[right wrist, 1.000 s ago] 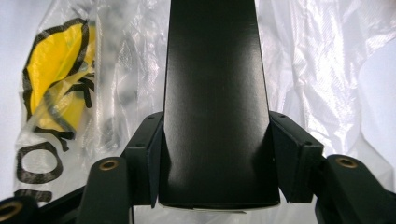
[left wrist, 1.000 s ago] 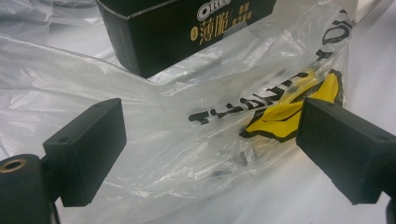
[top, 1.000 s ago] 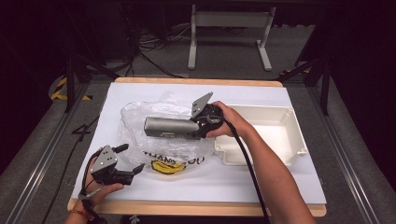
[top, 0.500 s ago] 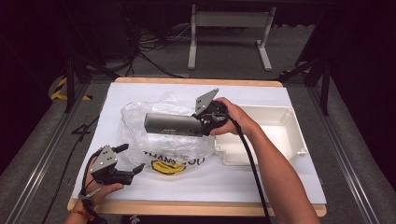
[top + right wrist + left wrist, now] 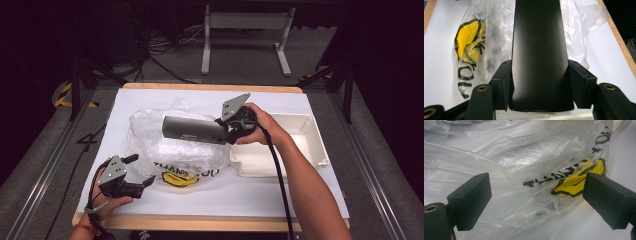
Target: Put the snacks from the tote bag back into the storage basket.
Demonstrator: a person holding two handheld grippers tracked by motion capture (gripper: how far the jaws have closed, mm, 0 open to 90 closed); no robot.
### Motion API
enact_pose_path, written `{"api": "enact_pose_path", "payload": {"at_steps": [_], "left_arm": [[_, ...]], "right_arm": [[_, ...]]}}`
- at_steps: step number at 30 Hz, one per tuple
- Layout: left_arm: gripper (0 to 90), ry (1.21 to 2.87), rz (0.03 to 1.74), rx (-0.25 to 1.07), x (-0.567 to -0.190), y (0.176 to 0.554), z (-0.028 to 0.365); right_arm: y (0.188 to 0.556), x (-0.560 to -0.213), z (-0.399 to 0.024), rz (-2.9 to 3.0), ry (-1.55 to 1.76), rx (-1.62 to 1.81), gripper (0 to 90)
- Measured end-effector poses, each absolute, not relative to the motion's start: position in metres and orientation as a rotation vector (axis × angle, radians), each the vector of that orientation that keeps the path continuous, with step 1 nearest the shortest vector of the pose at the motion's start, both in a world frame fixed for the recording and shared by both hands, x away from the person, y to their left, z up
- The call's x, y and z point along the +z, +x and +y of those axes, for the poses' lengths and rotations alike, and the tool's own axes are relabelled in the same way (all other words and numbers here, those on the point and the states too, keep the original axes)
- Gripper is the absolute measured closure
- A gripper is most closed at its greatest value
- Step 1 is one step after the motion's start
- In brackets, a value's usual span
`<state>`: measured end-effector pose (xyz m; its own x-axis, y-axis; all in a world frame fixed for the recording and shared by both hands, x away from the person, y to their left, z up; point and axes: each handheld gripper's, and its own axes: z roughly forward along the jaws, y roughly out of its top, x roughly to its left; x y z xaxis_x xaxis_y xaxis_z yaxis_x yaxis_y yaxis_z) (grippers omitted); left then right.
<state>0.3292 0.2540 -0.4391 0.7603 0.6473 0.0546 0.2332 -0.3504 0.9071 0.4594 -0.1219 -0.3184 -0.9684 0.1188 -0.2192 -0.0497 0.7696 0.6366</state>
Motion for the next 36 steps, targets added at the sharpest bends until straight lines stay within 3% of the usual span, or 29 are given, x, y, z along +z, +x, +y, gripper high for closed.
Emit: {"api": "enact_pose_path", "payload": {"at_steps": [36], "left_arm": [[9.5,1.940,0.680,0.505,-0.440,0.331,0.252]], "right_arm": [[0.440,-0.298,-0.183,2.668,0.129,0.958,43.1]]}}
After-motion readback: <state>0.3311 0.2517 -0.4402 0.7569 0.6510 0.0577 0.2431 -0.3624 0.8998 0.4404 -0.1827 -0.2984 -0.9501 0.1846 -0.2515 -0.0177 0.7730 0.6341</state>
